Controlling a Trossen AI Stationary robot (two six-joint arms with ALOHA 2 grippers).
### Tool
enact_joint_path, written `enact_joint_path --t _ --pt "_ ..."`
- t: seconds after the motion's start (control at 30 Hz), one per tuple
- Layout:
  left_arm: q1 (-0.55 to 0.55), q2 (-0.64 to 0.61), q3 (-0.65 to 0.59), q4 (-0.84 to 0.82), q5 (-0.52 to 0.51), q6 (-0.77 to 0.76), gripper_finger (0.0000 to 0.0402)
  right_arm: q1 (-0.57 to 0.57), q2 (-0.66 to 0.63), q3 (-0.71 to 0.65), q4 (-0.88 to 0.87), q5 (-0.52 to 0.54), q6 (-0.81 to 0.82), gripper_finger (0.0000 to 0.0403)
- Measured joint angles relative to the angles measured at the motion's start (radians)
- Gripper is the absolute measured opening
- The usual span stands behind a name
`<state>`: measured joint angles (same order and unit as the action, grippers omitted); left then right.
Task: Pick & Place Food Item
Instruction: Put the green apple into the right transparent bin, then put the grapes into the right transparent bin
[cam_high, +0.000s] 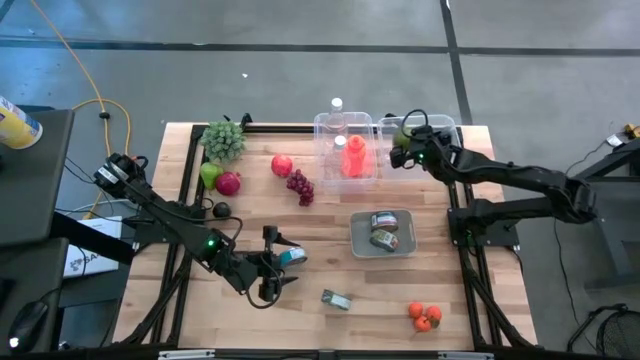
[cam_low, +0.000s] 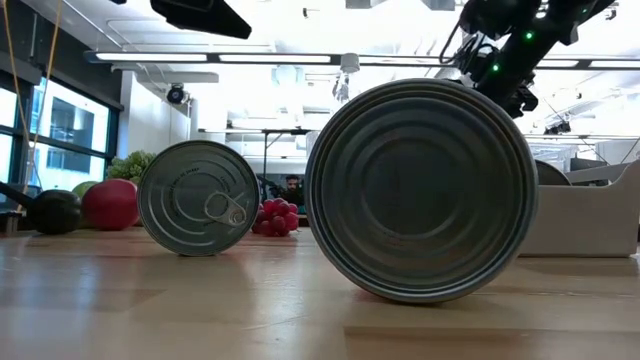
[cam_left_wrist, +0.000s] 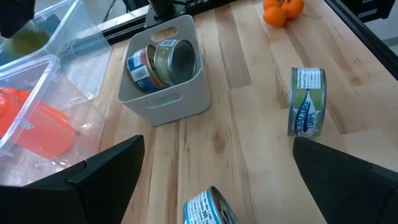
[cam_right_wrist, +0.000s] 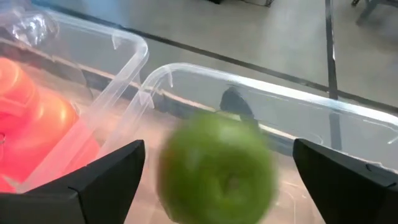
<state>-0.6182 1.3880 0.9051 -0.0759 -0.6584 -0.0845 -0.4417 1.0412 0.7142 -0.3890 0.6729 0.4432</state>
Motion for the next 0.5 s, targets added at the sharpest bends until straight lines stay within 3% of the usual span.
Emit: enact_joint_path --t 0.33,0.5 --pt "0.0 0.0 0.0 0.0 0.0 -0.018 0.04 0.006 -0.006 0.0 0.049 -0.014 -0.026 0.0395" --pt "0.0 0.0 0.0 0.0 0.0 0.053 0.04 0.073 -0.071 0.0 0.122 -0.028 -0.103 0.0392"
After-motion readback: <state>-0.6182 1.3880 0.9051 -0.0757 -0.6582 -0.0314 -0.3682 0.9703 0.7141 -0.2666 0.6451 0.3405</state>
